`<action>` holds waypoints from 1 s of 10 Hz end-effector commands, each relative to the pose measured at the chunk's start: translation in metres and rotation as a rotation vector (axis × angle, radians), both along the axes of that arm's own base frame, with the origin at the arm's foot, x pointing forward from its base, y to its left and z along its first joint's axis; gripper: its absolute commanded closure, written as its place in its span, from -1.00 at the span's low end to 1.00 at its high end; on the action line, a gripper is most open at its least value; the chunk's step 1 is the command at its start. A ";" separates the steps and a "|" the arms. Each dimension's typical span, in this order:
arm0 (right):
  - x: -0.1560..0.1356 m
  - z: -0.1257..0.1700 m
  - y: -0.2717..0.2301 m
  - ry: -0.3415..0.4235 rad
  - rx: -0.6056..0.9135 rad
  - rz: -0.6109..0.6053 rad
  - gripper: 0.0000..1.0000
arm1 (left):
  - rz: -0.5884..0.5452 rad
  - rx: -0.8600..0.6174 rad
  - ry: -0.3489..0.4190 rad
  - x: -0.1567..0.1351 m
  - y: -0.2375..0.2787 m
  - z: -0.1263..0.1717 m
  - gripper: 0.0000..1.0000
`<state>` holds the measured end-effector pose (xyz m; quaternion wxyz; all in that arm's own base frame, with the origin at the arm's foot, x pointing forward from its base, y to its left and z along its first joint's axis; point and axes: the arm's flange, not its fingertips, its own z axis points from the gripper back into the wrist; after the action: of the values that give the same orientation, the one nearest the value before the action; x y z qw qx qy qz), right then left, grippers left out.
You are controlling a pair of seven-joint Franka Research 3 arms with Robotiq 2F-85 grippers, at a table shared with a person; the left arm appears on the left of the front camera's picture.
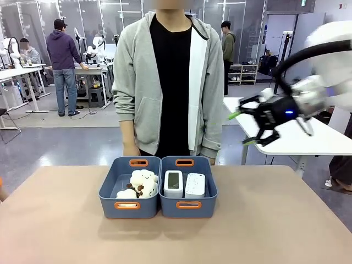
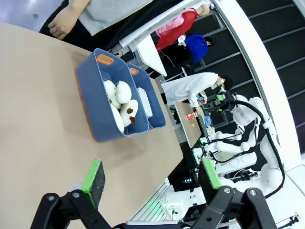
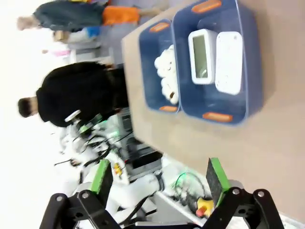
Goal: Sort the digital clocks into the basket.
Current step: Pick up the Digital clock from the table and place it into the empty Plastic storage basket.
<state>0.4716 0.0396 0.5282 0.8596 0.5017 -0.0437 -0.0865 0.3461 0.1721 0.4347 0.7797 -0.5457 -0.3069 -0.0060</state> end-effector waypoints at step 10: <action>-0.082 -0.067 -0.189 -0.049 0.311 0.050 -1.00 | 0.002 -0.024 -0.025 0.001 -0.001 0.001 -1.00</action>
<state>0.3888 -0.1513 0.4568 0.7722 0.6313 -0.0362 -0.0622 0.3461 0.1720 0.4348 0.7797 -0.5458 -0.3068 -0.0061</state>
